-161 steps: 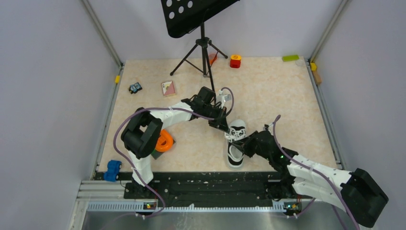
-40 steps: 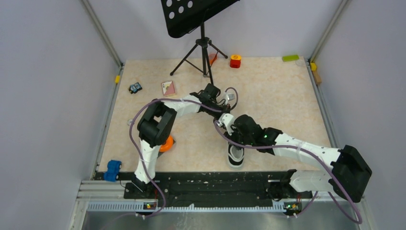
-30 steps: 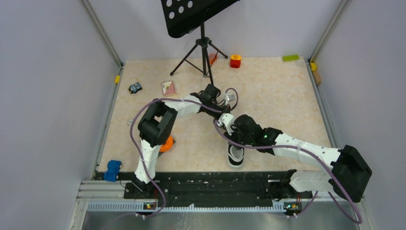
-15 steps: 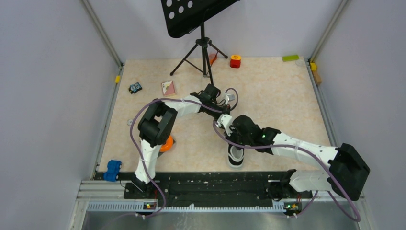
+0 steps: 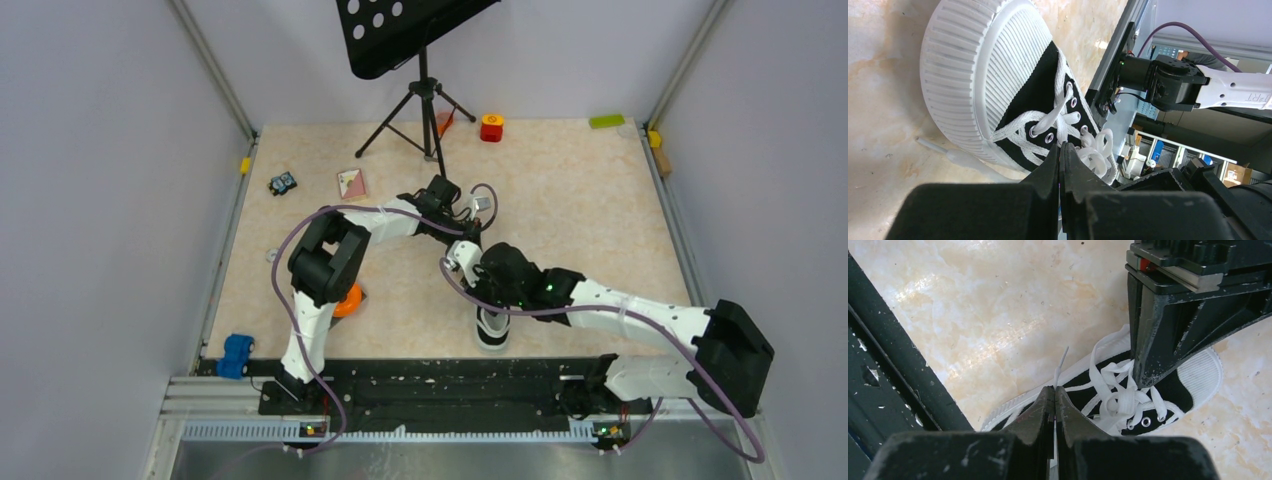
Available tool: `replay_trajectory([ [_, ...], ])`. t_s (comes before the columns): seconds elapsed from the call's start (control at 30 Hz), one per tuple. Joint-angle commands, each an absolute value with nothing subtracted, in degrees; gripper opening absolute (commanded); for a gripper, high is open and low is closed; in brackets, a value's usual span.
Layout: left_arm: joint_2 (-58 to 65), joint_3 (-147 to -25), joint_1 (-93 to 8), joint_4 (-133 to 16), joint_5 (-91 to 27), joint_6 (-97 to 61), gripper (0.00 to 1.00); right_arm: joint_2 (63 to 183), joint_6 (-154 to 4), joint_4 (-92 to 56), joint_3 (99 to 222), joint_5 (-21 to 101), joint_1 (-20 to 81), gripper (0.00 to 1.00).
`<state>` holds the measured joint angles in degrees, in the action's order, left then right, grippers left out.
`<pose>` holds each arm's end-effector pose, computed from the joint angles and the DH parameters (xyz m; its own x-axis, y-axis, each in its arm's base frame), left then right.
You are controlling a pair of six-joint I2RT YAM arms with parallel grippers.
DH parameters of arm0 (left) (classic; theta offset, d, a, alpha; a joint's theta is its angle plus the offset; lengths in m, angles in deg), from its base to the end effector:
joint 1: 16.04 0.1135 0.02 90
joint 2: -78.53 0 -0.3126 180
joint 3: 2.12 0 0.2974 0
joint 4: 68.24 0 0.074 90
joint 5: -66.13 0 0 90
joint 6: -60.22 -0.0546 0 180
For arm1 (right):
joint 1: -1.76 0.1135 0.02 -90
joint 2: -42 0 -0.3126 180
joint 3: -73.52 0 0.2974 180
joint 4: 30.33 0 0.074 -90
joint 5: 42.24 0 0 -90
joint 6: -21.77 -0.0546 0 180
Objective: Tie the shoes
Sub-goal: Tie the shoelace on the shoe.
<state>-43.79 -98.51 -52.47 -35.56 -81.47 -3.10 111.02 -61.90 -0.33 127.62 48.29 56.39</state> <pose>0.3817 -0.3390 0.1595 -0.9154 0.3766 -0.1418 0.2921 0.3795 -0.8779 0.1663 0.2333 0.2380 -0.3168 -0.6367 -0.7031 -0.8517 0.5171 -0.0846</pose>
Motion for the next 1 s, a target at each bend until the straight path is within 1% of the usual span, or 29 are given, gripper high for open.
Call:
replay_trajectory([
  [0.0, -42.9, -99.2, -52.2, -36.8, -82.7, -3.7, 0.0, 111.6, -62.5, -2.6, 130.7, 48.2, 57.9, 0.0],
  [0.57, -42.5, -97.9, -52.2, -38.7, -83.1, -2.5, 0.0, 114.6, -63.0, -4.1, 132.0, 50.4, 59.1, 0.0],
  [0.63, -42.3, -97.5, -52.2, -39.0, -83.2, -2.2, 0.0, 114.6, -64.3, -3.9, 132.2, 51.2, 59.1, 0.12],
  [0.77, -41.8, -97.1, -52.2, -39.4, -83.2, -2.1, 0.0, 112.8, -66.6, -3.6, 132.3, 51.8, 59.1, 0.27],
  [0.9, -41.1, -96.8, -52.2, -39.7, -83.2, -2.0, 0.0, 108.9, -70.4, -4.3, 131.7, 51.6, 59.1, 0.33],
  [0.97, -40.9, -96.6, -52.2, -39.8, -83.3, -1.9, 0.0, 106.5, -72.5, -4.4, 131.4, 51.2, 59.1, 0.34],
])
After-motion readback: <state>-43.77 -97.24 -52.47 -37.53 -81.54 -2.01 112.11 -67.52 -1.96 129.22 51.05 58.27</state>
